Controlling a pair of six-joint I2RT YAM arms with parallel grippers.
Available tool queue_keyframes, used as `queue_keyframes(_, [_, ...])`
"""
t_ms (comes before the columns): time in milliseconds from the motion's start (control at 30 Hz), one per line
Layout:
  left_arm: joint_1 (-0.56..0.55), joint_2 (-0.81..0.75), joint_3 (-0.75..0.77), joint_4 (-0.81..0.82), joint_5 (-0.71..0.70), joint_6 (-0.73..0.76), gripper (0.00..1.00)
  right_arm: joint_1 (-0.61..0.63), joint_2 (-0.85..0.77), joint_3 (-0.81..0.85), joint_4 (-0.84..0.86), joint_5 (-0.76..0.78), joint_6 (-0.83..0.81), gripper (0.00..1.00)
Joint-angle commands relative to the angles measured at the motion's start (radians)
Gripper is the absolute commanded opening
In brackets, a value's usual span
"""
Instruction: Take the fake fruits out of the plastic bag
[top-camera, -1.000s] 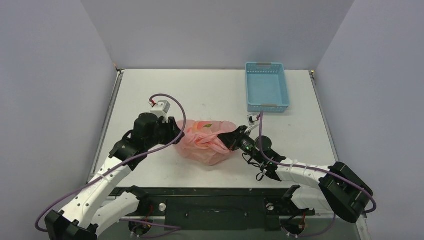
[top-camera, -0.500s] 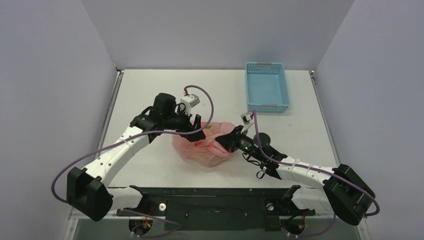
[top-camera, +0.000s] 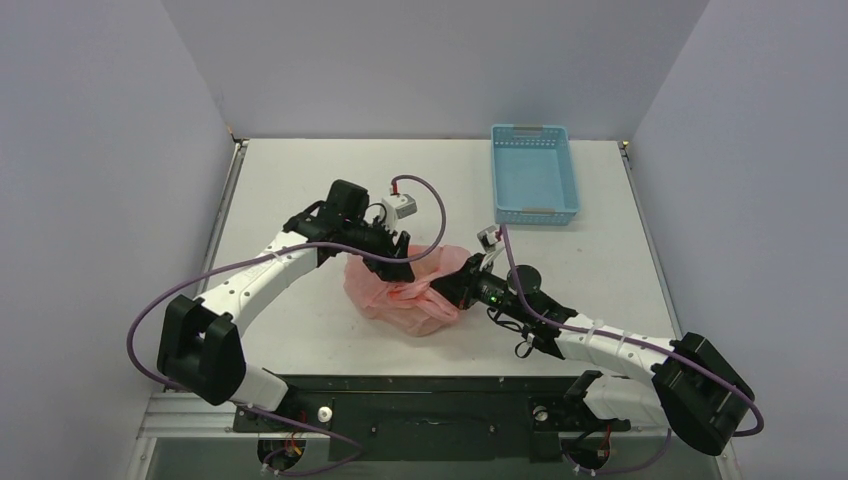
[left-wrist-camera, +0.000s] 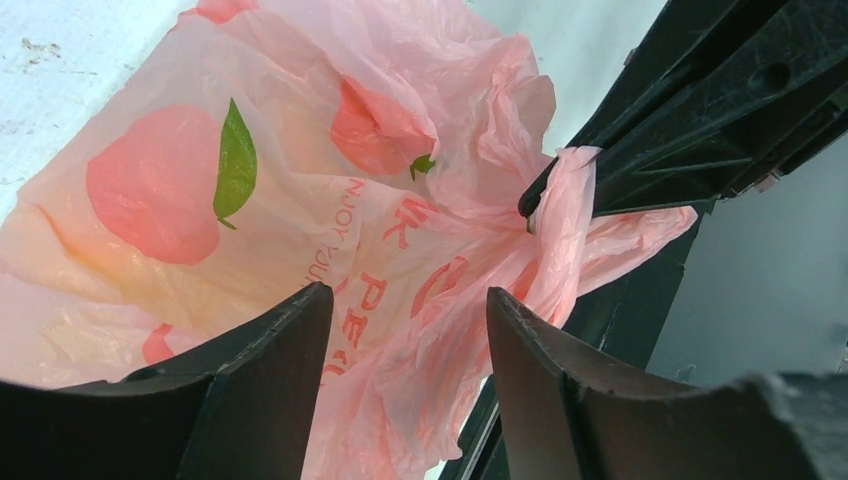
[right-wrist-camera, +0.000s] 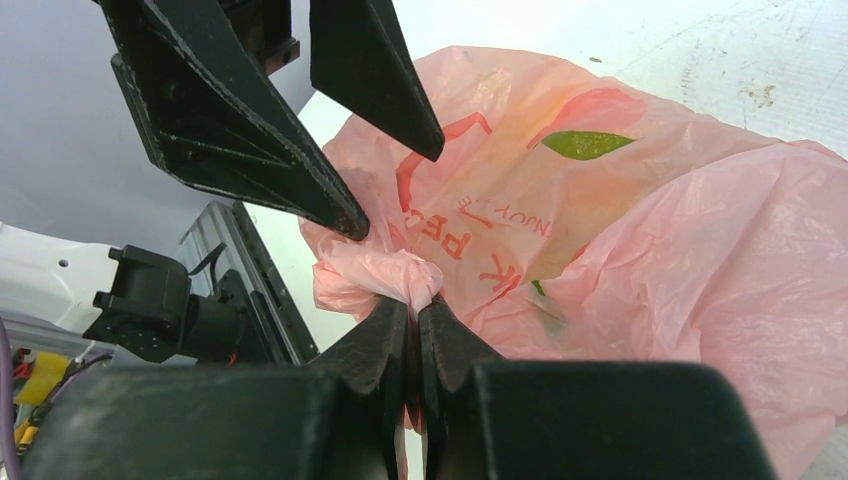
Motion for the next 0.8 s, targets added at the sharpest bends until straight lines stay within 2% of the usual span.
queue_keyframes(0, [-0.008,-0.052,-0.040,0.019,0.044,0.010,0.58,-0.005,-0.012,0.040,0.035,-0.020,-0.027,0.00])
queue_keyframes(100, [-0.011,-0.081,-0.100,0.058,0.027,-0.024,0.67,-0.005,0.000,0.043,0.045,-0.024,-0.023,0.00])
queue_keyframes(233, [-0.030,-0.059,-0.105,0.048,0.007,-0.030,0.68,-0.005,0.016,0.048,0.067,-0.032,-0.013,0.00])
queue_keyframes(300, [-0.040,-0.053,-0.102,0.053,0.003,-0.035,0.65,-0.005,0.024,0.054,0.069,-0.036,-0.010,0.00])
queue_keyframes(400, [-0.043,-0.058,-0.106,0.080,-0.079,-0.084,0.30,-0.005,0.025,0.059,0.067,-0.039,-0.009,0.00])
queue_keyframes(500, [-0.043,-0.105,-0.116,0.153,-0.195,-0.163,0.20,-0.004,0.015,0.057,0.052,-0.025,-0.013,0.00])
queue_keyframes(533, [-0.045,-0.126,-0.134,0.178,-0.309,-0.229,0.07,-0.004,0.010,0.054,0.047,-0.003,-0.006,0.00])
queue_keyframes(567, [-0.046,-0.187,-0.148,0.232,-0.382,-0.273,0.02,-0.006,-0.006,0.050,0.041,0.015,0.005,0.00])
queue_keyframes(600, [-0.046,-0.230,-0.198,0.267,-0.536,-0.369,0.00,-0.016,-0.016,0.035,0.044,0.064,0.050,0.00])
queue_keyframes(667, [-0.040,-0.380,-0.311,0.426,-0.726,-0.538,0.00,-0.028,-0.049,-0.002,0.093,0.136,0.143,0.00])
queue_keyframes(767, [-0.004,-0.607,-0.486,0.544,-0.852,-0.729,0.00,-0.031,-0.086,-0.051,0.123,0.250,0.291,0.00])
